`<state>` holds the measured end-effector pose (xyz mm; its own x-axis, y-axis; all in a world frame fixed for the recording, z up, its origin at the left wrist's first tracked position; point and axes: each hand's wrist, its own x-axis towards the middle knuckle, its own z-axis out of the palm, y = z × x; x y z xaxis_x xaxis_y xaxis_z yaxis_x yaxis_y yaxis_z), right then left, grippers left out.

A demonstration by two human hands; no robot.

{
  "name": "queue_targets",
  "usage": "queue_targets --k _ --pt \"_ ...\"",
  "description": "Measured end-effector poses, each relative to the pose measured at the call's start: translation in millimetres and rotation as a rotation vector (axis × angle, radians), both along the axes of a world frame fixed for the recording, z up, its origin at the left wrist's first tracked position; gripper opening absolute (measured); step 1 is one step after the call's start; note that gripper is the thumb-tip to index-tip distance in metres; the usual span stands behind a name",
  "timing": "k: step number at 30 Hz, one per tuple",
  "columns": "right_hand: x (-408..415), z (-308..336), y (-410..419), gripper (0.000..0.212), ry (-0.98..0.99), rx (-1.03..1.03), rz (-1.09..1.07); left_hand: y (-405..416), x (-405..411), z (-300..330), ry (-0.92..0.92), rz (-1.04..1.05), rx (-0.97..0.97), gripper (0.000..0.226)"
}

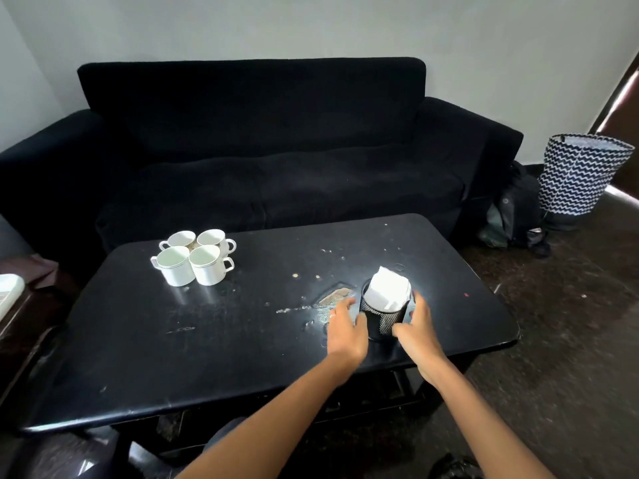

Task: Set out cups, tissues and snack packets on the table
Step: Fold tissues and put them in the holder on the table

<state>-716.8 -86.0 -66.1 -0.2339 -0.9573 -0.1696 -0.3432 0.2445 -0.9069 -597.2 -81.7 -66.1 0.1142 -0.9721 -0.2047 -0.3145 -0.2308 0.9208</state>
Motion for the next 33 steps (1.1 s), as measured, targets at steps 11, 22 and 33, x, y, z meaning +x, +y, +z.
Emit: queue_targets --k 11,22,33 --pt "15 -14 11 0.065 0.009 -0.065 0.018 3 16 -15 0.087 -0.087 0.125 0.065" --pt "39 -26 15 0.050 0.025 -0.109 0.130 -16 70 -26 0.073 -0.008 0.073 0.069" --pt "71 -43 -4 0.087 0.134 -0.152 0.058 6 147 -72 -0.762 -0.102 -0.169 0.057"
